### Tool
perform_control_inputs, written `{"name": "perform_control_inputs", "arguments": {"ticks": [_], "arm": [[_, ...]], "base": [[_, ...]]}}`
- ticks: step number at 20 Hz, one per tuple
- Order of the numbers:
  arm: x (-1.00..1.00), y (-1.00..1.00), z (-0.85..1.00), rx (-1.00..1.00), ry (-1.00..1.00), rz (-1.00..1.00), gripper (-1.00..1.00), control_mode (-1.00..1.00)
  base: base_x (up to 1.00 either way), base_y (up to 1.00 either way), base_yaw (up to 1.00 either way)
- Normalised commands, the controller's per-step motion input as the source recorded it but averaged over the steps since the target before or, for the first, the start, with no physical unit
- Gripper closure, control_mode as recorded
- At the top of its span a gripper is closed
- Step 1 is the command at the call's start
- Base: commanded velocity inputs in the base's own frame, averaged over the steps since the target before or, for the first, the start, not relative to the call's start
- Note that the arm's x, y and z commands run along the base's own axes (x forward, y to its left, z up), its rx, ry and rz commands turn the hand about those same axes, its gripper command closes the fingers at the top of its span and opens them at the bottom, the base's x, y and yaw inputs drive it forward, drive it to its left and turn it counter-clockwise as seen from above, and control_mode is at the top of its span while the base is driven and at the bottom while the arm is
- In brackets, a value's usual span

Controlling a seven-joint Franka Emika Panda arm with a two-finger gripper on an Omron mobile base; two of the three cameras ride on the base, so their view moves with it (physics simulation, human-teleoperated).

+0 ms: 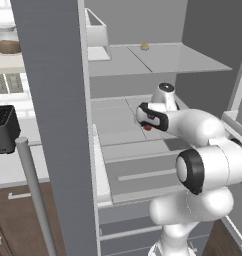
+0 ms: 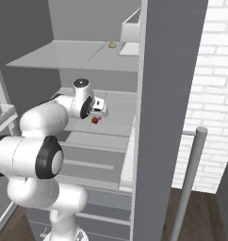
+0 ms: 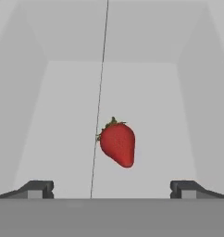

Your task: Take the strawberry from the fridge and place it on top of the pancake, located on the dining counter.

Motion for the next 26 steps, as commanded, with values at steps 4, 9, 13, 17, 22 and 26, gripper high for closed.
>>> {"name": "perform_control_inputs", "arguments": {"ticks": [4, 9, 13, 17, 22, 26], "arm": [[0.32, 0.0, -0.2, 0.0, 0.04, 0.0, -1.0, -1.0], [0.18, 0.0, -0.31, 0.0, 0.0, 0.0, -1.0, -1.0], [0.09, 0.0, -0.23, 0.0, 0.0, 0.0, -1.0, -1.0], [0.03, 0.0, -0.19, 0.0, 0.0, 0.0, -1.0, -1.0], [0.14, 0.0, -0.12, 0.0, 0.0, 0.0, -1.0, -1.0], [0.01, 0.0, -0.16, 0.0, 0.0, 0.0, -1.0, -1.0]], "base": [[0.0, 0.0, 0.0], [0.0, 0.0, 0.0], [0.0, 0.0, 0.0], [0.0, 0.0, 0.0], [0.0, 0.0, 0.0], [0.0, 0.0, 0.0]]}}
